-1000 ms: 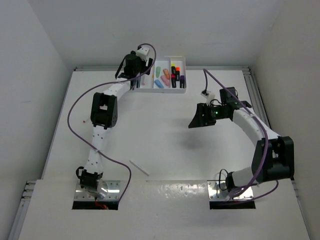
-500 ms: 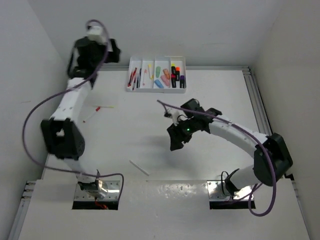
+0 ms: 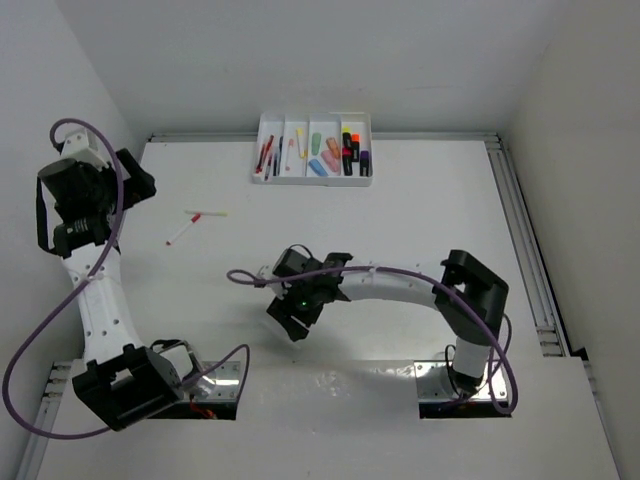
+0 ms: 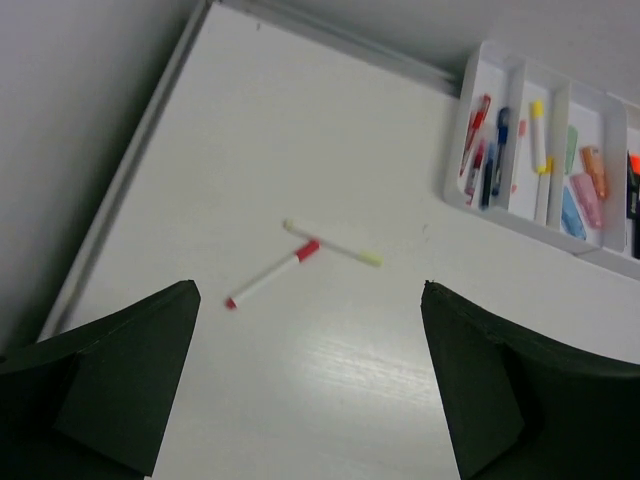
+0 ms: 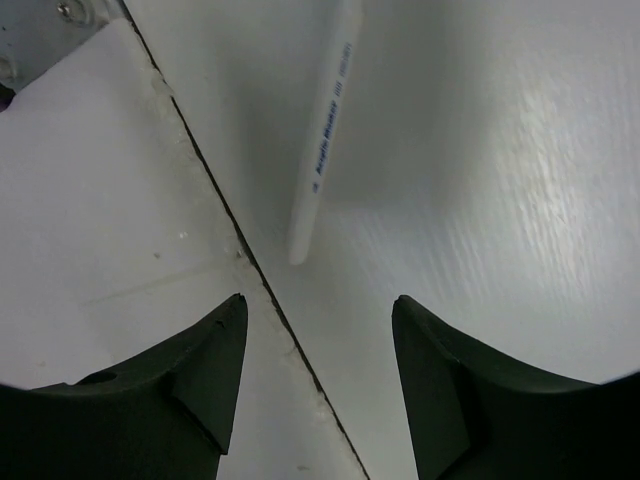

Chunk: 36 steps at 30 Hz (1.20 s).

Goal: Sort the stationery into containers
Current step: Grab a piece of stationery with the right arm

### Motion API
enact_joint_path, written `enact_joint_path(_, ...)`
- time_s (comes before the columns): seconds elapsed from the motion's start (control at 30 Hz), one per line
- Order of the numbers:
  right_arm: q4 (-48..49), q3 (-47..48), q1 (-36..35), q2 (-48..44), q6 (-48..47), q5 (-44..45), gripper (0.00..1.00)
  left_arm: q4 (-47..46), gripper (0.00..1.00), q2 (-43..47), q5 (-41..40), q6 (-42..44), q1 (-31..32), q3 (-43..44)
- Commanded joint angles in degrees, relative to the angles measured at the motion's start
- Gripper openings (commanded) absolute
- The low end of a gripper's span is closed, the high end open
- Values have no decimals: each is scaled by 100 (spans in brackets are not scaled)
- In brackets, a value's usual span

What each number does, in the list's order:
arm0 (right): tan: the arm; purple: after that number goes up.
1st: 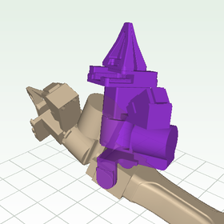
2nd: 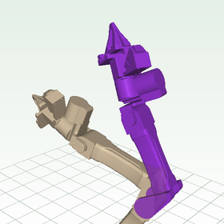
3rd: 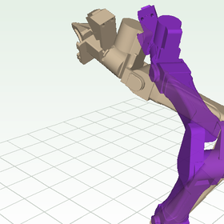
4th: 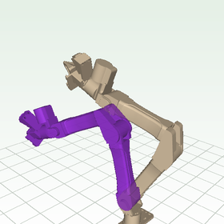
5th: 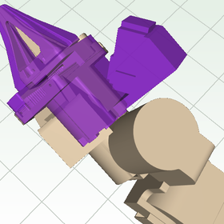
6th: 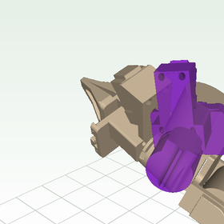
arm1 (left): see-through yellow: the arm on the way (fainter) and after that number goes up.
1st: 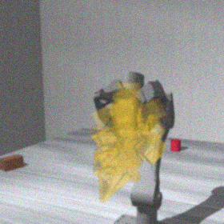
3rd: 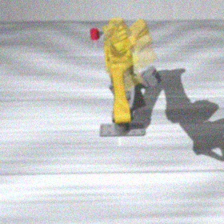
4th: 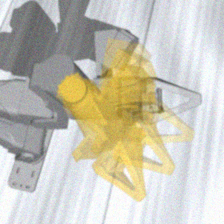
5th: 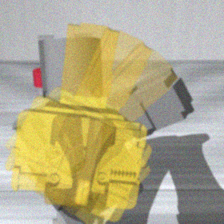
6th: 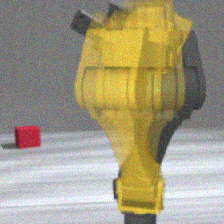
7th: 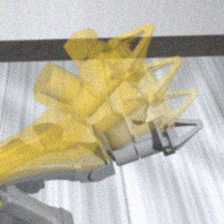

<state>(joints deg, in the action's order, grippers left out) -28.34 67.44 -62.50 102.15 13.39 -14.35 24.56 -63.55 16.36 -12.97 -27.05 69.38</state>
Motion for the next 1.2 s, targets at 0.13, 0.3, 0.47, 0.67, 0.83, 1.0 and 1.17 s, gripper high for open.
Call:
enact_joint_path(0.13, -180, 1209, -728, 823, 94, 714, 57, 304, 100, 545, 745, -504, -432, -610)
enact_joint_path(0.3, -163, 1263, -685, 1167, 111, 820, 52, 357, 100, 633, 869, -443, -573, -628)
enact_joint_path(0.47, -207, 1517, -641, 1536, 41, 776, 46, 331, 100, 660, 992, -417, -644, -768)
enact_joint_path(0.67, -391, 1975, -641, 2098, -11, 855, 39, 339, 100, 703, 957, -329, -714, -909)
enact_joint_path(0.83, -339, 1774, -632, 2230, -187, 1206, 26, 331, 100, 695, 904, -241, -714, -1014)
enact_joint_path(1.0, -313, 1509, -465, 2257, -310, 1635, 18, 243, 100, 528, 1035, -311, -714, -1076)
enact_joint_path(1.17, -225, 974, -175, 1985, -469, 1462, 2, 76, 100, 449, 1159, -390, -714, -1173)
